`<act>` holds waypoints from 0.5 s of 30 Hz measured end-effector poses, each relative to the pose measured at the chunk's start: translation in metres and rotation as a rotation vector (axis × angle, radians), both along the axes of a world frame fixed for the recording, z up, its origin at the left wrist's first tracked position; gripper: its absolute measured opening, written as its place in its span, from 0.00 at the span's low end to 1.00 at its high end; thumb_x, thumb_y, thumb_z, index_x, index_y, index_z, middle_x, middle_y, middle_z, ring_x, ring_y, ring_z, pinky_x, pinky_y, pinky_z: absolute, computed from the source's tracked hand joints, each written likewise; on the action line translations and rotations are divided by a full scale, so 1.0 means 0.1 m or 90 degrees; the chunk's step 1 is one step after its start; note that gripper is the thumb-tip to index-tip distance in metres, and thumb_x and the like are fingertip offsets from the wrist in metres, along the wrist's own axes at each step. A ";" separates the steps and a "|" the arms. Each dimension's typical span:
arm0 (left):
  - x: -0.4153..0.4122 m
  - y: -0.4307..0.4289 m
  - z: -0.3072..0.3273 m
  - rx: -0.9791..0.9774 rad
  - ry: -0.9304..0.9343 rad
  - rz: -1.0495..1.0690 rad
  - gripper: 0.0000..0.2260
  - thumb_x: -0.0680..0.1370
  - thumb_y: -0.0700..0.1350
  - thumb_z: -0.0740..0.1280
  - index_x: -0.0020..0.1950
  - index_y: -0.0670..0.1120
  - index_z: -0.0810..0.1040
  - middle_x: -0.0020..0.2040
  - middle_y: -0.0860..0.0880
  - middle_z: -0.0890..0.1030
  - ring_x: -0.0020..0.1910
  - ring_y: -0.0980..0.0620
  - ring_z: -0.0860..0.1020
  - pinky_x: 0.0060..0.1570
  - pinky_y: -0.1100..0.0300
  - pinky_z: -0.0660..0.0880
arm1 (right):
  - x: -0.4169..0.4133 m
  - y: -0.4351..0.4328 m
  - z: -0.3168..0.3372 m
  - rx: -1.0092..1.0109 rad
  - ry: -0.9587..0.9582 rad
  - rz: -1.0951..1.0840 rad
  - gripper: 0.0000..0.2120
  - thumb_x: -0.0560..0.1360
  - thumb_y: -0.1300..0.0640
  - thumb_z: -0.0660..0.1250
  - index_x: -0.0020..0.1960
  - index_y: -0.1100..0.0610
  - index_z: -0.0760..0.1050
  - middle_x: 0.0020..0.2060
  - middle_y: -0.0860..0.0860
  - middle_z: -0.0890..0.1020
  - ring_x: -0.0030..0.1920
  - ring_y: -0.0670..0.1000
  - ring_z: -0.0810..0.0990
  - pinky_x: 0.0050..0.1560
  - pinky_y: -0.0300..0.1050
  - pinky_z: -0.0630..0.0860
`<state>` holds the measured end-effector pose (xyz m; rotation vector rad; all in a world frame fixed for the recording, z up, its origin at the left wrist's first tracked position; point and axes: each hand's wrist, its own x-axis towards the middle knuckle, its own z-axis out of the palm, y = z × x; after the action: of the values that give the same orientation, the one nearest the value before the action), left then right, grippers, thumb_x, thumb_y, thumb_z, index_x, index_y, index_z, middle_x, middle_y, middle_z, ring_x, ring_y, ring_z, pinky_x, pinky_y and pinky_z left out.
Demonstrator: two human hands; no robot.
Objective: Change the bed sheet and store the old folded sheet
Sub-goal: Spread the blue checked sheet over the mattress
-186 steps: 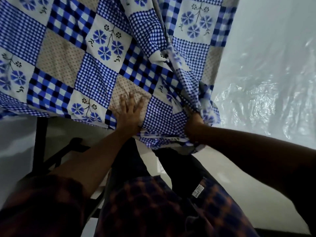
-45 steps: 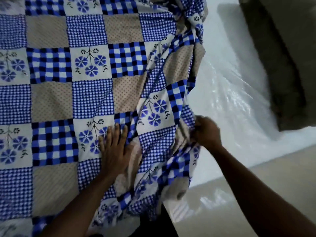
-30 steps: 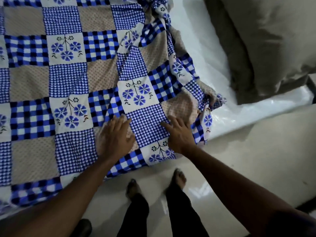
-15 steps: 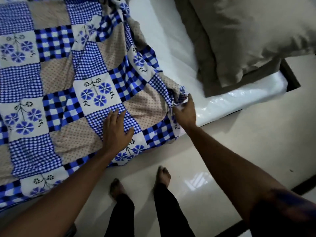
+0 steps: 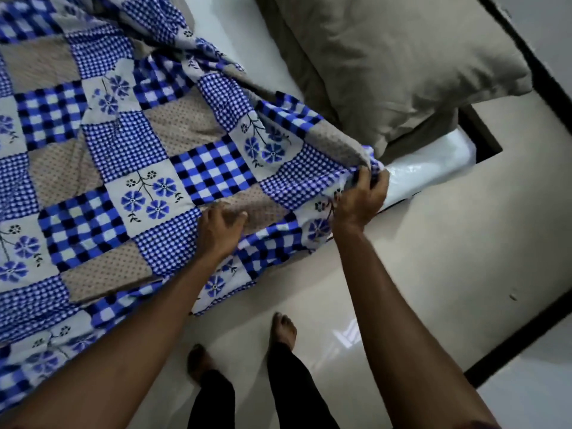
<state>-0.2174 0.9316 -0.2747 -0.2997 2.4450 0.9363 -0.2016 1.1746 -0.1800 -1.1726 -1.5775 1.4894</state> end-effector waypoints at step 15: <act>0.23 0.01 0.13 -0.249 0.222 -0.304 0.17 0.72 0.45 0.69 0.61 0.47 0.79 0.61 0.43 0.76 0.65 0.40 0.69 0.64 0.39 0.66 | 0.39 0.22 -0.32 0.122 -0.090 0.009 0.06 0.71 0.58 0.68 0.43 0.54 0.70 0.43 0.57 0.78 0.44 0.55 0.77 0.46 0.51 0.76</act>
<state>-0.1944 0.9330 -0.2615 0.3390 2.8209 0.3200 -0.1628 1.1968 -0.2118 -1.1780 -1.7839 1.2547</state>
